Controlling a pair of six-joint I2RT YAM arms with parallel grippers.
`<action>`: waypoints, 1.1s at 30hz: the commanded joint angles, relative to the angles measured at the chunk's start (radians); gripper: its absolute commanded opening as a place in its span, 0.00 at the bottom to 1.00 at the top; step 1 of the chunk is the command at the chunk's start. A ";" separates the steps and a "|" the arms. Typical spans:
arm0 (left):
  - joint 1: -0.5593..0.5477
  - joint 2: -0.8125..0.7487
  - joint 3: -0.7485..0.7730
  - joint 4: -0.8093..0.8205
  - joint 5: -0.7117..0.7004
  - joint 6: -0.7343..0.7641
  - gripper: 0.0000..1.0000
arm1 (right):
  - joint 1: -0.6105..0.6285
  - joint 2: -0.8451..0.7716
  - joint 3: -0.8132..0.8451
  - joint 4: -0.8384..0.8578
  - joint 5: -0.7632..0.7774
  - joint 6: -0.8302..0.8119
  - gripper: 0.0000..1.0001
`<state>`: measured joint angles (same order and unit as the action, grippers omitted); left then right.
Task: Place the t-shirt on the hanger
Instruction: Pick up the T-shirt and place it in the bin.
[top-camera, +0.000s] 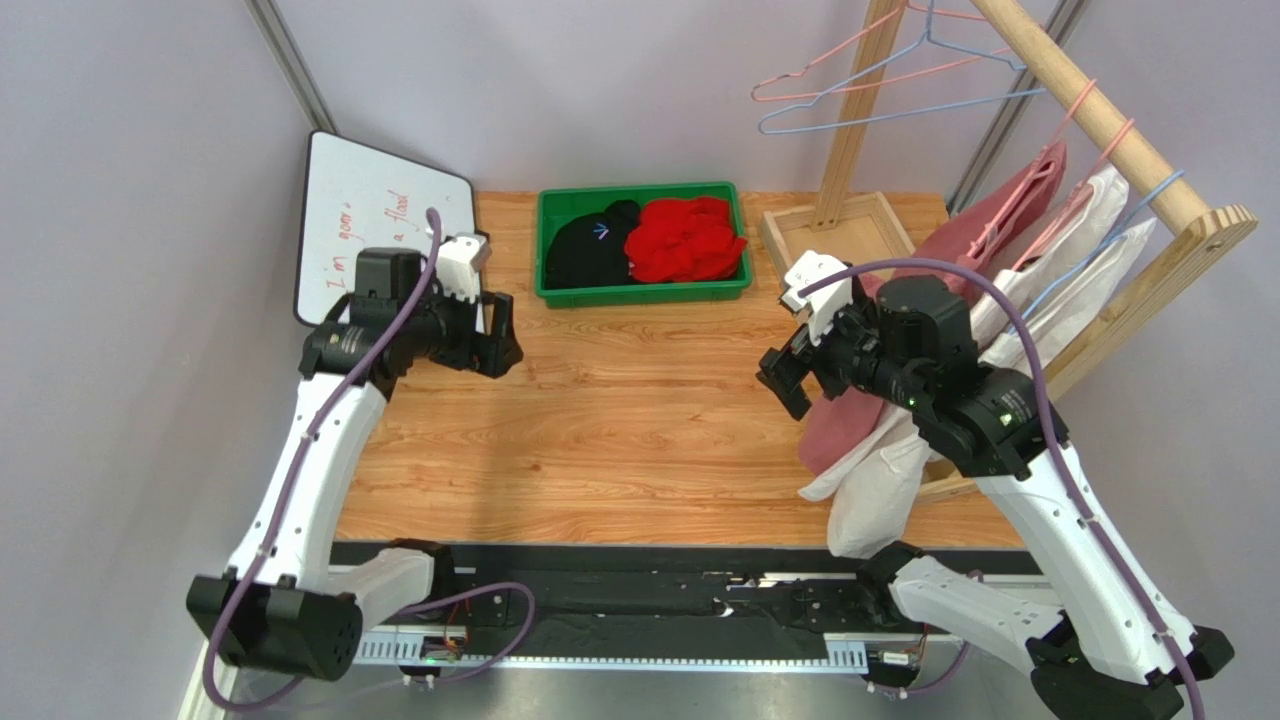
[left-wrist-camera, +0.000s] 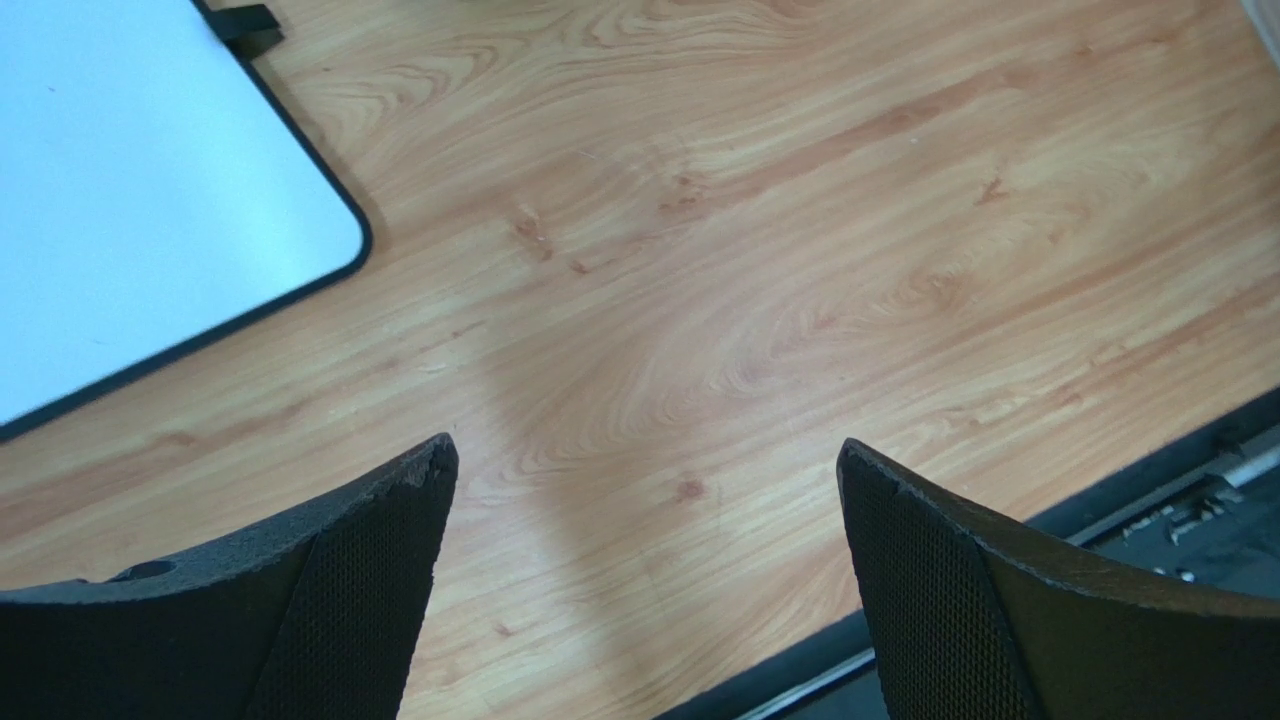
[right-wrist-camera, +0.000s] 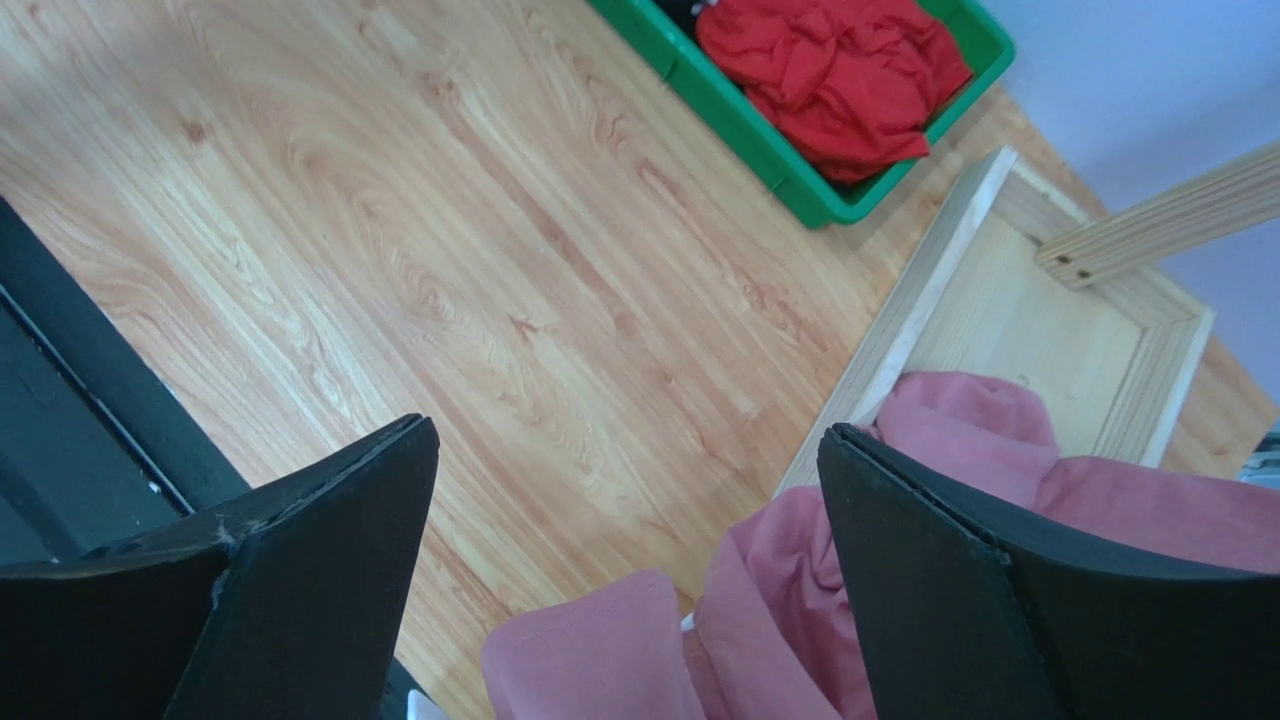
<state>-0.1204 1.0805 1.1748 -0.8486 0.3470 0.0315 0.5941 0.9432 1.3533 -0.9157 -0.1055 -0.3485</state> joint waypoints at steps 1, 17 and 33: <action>-0.034 0.204 0.175 0.095 -0.136 0.025 0.99 | -0.002 -0.024 -0.049 0.029 -0.026 -0.020 1.00; -0.140 1.195 1.038 0.157 -0.128 0.117 0.99 | -0.002 0.020 -0.132 0.057 -0.025 -0.024 1.00; -0.157 1.400 1.230 -0.059 -0.163 0.223 0.31 | -0.002 0.111 -0.102 0.075 -0.013 -0.023 1.00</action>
<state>-0.2733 2.5210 2.3341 -0.8024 0.1638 0.1928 0.5941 1.0603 1.2198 -0.8963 -0.1307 -0.3561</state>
